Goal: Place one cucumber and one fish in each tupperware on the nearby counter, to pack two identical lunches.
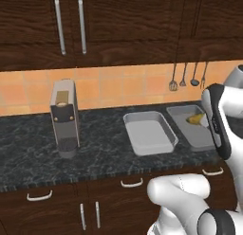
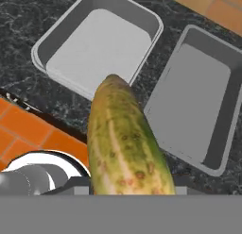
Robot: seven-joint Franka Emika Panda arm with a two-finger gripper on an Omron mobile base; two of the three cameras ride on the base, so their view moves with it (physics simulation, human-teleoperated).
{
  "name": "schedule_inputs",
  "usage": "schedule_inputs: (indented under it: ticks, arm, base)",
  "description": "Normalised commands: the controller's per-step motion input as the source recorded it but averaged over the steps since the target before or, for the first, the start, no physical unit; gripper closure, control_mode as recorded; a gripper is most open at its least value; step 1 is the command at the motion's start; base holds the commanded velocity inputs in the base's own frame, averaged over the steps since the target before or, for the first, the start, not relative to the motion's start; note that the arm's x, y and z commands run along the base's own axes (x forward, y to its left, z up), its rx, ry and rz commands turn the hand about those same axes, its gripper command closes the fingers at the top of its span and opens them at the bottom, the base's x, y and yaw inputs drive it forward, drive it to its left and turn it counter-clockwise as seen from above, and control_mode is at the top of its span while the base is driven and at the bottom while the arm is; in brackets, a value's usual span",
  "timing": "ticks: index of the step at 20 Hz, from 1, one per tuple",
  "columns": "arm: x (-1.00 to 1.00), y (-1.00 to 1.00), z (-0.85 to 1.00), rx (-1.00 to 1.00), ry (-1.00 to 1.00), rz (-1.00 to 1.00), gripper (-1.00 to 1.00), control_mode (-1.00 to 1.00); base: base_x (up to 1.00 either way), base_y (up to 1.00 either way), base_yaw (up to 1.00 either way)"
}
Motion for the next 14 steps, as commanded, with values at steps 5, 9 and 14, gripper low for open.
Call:
schedule_inputs:
  ticks: [5,9,14]
  arm:
    - [1.00,0.59,-0.50,0.00,0.07,-0.10,1.00,-1.00]
    - [1.00,0.65,-0.81,0.03,0.12,-0.05,1.00,-1.00]
    - [0.97,0.47,-0.60,0.02,0.13,-0.03,1.00,-1.00]
  base:
    - [0.00,0.00,0.00]
    - [0.00,0.00,0.00]
    - [0.00,0.00,0.00]
